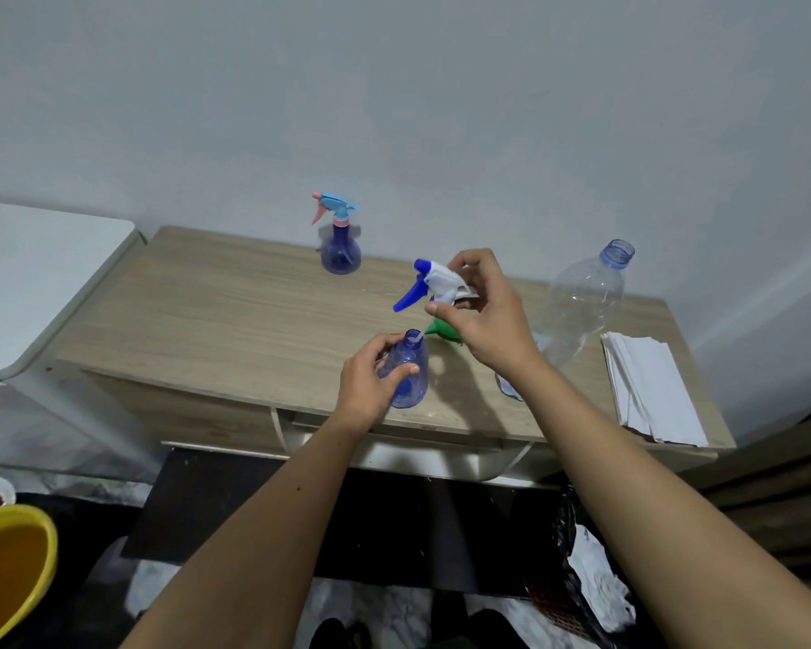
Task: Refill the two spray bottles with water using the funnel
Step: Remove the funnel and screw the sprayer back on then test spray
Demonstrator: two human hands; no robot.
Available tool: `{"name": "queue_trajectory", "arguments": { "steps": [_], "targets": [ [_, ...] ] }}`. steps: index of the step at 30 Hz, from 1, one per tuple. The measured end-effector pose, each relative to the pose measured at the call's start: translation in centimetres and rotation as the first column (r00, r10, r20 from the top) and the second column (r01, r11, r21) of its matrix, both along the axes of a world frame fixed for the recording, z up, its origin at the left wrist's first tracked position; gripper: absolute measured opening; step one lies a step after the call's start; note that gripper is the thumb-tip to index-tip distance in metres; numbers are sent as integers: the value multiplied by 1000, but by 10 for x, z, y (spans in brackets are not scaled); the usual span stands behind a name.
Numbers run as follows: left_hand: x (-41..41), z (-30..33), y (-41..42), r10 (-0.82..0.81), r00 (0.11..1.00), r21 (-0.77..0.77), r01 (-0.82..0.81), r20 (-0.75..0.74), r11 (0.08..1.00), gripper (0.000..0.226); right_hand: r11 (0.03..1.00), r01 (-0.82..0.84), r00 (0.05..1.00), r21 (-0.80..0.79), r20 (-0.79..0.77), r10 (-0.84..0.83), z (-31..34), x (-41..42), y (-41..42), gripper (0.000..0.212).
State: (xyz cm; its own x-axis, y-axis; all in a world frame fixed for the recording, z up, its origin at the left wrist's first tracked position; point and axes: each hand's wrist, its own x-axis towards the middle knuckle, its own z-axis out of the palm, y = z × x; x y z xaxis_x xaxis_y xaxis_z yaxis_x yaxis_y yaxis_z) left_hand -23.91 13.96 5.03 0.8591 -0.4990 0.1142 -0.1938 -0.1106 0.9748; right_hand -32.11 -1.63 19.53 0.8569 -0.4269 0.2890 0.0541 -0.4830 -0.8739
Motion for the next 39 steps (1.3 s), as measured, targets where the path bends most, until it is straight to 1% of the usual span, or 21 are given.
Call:
{"name": "queue_trajectory", "arguments": {
  "steps": [4,9,13,18,22,24,28,31,35,39],
  "targets": [
    [0,-5,1,7,1000,3,-7,-7,1000,48,995,-33,995,-98,-94,24,-20,7,-1,39],
    [-2,-6,0,21,996,-34,-24,-88,999,58,984,-82,983,-159,-176,53,-33,17,-1,32],
    [-1,-8,0,31,993,-24,-34,-114,999,54,965,-154,966,-211,-235,103,-39,22,1,27],
    [1,-8,1,12,993,-7,-13,-121,1000,53,944,-215,943,-249,-305,135,-43,23,0,27],
    [2,-3,0,15,996,15,-14,-83,1000,45,906,-294,924,-304,-331,189,-42,24,-2,32],
    [3,-1,-1,13,997,20,-12,-73,1000,46,885,-319,917,-339,-347,198,-39,26,-4,29],
    [6,1,-3,26,997,25,-24,-77,999,51,800,-362,901,-479,-399,169,-34,37,-9,17],
    [9,0,-4,27,995,17,-25,-93,1000,50,782,-377,890,-496,-428,158,-34,42,-9,16],
    [5,-9,3,15,994,11,-14,-105,1000,45,792,-373,882,-484,-449,141,-48,38,0,20],
    [3,-8,4,0,987,-29,-5,-160,1000,48,786,-377,879,-490,-455,138,-51,37,0,22]
  ]
}}
